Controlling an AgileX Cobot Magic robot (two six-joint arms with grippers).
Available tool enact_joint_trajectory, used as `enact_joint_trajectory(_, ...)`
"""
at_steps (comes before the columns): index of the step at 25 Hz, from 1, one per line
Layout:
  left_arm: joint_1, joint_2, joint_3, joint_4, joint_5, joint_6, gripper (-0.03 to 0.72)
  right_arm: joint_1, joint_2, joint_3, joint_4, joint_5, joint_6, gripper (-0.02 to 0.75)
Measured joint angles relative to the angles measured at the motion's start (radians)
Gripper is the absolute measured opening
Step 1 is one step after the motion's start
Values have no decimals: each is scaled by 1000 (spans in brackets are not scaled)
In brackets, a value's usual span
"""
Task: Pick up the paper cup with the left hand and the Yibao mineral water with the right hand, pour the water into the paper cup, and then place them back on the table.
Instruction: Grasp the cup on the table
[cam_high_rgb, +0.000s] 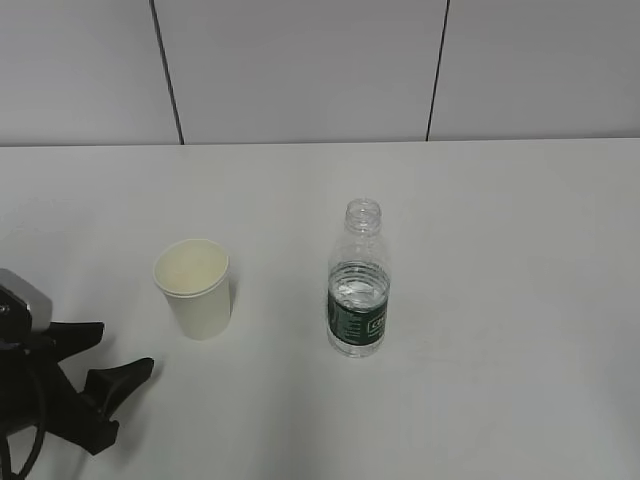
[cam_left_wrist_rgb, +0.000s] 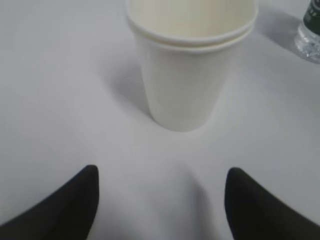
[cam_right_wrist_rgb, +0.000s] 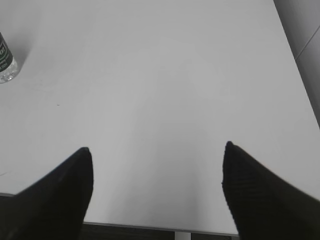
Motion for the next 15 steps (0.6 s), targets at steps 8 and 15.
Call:
enact_joint_trajectory(8, 0, 1, -97, 101, 0, 3, 521, 0, 0, 0, 0, 0, 0, 592)
enact_joint_trajectory(15, 0, 44, -176, 150, -1, -4, 521, 0, 0, 0, 0, 0, 0, 592)
